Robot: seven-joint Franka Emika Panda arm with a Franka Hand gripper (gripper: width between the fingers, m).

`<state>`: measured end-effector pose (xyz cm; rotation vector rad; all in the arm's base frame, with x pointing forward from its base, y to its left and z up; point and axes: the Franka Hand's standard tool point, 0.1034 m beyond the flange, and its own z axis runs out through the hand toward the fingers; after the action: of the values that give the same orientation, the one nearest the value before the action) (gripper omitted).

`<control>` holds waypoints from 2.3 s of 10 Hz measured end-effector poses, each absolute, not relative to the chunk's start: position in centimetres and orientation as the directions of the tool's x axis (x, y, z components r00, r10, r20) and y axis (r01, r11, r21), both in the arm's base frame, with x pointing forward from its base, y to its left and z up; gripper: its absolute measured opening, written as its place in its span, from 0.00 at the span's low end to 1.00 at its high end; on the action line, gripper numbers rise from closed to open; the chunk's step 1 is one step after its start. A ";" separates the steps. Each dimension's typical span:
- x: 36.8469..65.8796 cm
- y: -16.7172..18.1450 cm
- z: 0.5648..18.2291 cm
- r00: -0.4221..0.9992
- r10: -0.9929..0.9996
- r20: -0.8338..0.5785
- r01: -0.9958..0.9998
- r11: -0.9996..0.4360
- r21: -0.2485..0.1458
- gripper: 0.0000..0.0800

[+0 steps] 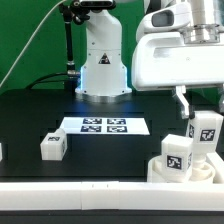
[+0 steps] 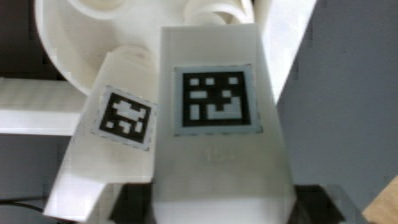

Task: Assemble stool

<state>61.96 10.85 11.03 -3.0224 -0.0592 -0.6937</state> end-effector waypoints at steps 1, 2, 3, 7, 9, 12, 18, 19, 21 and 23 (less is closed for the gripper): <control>62.1 10.9 11.0 0.899 0.028 0.437 0.046 -0.998 -0.031 0.42; 62.2 11.0 11.0 0.899 0.029 0.438 0.048 -0.998 -0.031 0.42; 62.3 11.1 11.0 0.898 0.030 0.439 0.049 -0.998 -0.031 0.42; 62.6 11.1 11.0 0.887 0.030 0.461 0.049 -0.998 -0.029 0.42; 62.6 11.0 11.1 0.877 0.031 0.479 0.050 -0.998 -0.026 0.42; 62.6 11.0 11.2 0.874 0.030 0.485 0.049 -0.998 -0.026 0.42; 62.1 11.3 11.7 0.874 0.031 0.486 0.052 -0.998 -0.029 0.42; 62.1 11.2 11.6 0.874 0.032 0.484 0.052 -0.998 -0.029 0.42; 61.8 11.2 10.8 0.879 0.035 0.476 0.053 -0.998 -0.025 0.42; 61.6 11.2 10.1 0.883 0.038 0.467 0.055 -0.998 -0.022 0.42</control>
Offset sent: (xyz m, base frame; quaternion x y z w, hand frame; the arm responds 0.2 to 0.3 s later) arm 0.0089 0.0065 -0.0046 0.0079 -0.0050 0.0052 0.9999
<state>61.63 11.21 10.14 -3.0152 -0.0742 -0.7474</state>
